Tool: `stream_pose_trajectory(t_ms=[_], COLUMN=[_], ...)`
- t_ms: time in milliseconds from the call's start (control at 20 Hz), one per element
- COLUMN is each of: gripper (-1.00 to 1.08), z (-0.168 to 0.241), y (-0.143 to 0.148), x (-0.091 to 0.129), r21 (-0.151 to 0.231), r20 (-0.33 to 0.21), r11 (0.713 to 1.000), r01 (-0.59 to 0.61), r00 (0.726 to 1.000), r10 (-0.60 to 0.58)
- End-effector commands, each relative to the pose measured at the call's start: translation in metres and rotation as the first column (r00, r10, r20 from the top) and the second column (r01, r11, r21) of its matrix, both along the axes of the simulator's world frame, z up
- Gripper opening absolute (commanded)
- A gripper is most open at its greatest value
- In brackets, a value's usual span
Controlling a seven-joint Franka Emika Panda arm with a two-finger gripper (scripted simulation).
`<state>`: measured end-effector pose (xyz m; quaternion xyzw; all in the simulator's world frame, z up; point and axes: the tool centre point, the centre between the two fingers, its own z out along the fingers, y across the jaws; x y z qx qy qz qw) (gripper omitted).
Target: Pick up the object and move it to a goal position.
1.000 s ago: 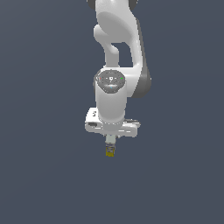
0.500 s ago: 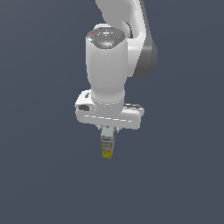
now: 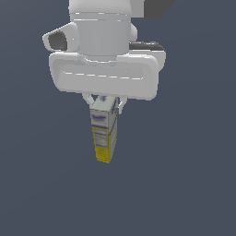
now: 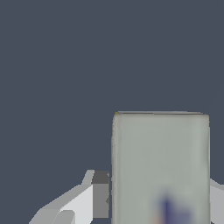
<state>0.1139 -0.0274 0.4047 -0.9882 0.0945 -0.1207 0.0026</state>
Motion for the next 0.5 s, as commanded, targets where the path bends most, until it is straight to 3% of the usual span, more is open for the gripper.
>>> stream_pose_trajectory(t_ms=[0, 450], gripper=[-1.00, -1.00], z=[0.029, 0.076], y=[-0.003, -0.007], x=[0.001, 0.002], r21=[-0.001, -0.003], r20=[0.027, 0.071], r11=[1.000, 1.000], r01=[0.008, 0.019], r00=[1.000, 0.997], r10=[-0.008, -0.019])
